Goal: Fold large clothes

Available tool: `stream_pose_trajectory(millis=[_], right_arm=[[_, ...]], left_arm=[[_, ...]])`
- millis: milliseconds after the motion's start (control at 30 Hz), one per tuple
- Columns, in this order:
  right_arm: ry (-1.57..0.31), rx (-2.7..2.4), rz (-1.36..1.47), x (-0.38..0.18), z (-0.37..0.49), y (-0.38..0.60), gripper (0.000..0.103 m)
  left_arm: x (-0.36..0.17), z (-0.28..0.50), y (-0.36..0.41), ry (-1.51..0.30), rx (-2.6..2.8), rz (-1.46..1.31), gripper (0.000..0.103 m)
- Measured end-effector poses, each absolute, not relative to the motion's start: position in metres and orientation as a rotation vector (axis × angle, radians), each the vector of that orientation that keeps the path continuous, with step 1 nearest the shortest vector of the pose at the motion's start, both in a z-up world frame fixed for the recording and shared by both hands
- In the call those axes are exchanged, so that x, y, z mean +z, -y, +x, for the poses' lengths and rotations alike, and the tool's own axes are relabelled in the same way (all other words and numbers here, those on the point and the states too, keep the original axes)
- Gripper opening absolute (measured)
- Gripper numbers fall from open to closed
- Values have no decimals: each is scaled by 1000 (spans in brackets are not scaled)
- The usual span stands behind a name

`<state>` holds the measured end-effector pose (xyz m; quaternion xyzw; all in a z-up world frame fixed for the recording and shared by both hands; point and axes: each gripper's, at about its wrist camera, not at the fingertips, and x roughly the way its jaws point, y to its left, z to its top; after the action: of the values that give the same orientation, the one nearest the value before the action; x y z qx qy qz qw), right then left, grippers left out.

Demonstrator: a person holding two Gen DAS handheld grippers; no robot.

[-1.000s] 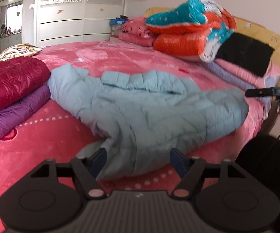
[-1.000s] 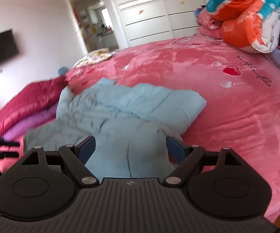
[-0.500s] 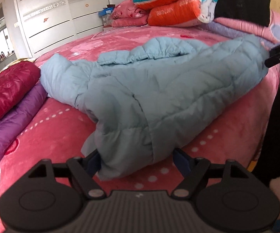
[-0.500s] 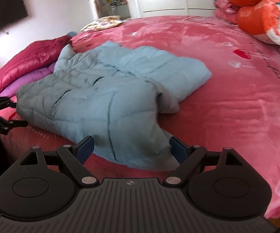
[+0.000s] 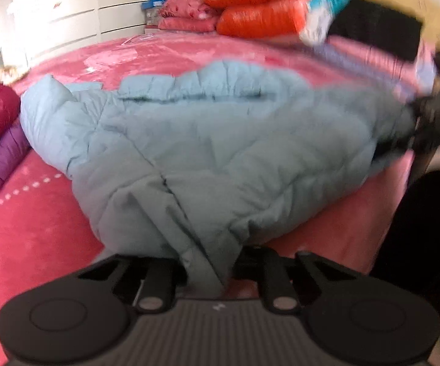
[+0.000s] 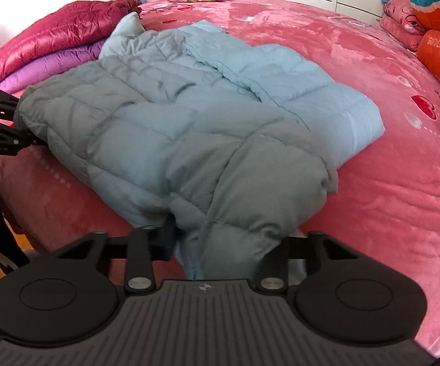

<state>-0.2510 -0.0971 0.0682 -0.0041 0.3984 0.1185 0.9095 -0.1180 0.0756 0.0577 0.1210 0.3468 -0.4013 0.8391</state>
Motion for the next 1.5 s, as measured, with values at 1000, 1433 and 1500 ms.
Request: stream_pose_trajectory(millis=[1000,1433,1500], right_arm=[[-832,-63,510,78,-284,91,101],[-615,-144,725,96,-265,165,103],[-617,-161,755,86,-250,175,103]], left_arm=[[142,-139,-168,-853,-725,-103,46],[150,-98,-150,-755,-660,-15,69],[142,-77,-146,-769,-617,-29,74]])
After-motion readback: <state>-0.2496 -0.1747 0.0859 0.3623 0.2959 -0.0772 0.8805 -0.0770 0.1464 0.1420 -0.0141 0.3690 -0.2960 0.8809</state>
